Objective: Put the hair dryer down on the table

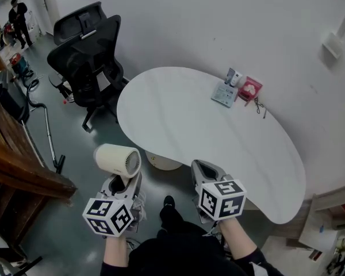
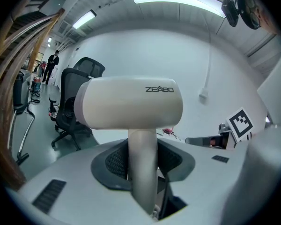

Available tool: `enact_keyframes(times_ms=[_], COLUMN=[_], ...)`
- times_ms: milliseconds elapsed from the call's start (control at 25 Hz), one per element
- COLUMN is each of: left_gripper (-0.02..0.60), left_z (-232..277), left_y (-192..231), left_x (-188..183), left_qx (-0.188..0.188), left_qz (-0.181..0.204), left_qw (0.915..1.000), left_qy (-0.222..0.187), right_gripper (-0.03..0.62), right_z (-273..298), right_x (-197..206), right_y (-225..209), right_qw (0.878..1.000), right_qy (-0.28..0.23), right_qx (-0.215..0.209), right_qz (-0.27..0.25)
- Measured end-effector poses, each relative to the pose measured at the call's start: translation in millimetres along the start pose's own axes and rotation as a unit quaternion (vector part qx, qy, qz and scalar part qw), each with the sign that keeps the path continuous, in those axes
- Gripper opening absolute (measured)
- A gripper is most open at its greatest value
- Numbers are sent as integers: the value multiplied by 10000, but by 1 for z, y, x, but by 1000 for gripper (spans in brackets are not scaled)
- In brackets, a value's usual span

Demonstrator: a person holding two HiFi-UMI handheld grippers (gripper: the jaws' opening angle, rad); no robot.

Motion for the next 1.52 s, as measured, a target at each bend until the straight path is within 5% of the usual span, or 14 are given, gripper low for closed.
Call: enact_keyframes(times_ms=[520,1080,1520], left_gripper=[155,155,155], left_z=[99,148,200], left_y=[16,16,38], left_x=[-29,-78,-115], left_qx=[-146,-177,84], left_qz=[91,363,654], left_qw=[9998,9991,9975], left_qy=[113,122,235], right_gripper=[2,2,2], right_z=[67,81,108], right_x=[-42,-57,-68], right_y=[-62,-94,-110], right_qw=[9998,9991,9968], right_qy=[147,44,33], right_qx=[139,223,550], right_qz=[40,364,582])
Point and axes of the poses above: the fingertips, and each gripper's own axes: z forward along the fingers, y to its left, x out of its underside, the point moved 8 cm from there along -z, backward along the fingers, and after that the axes turned 5 degrees about -y, right-handed, at the moved point
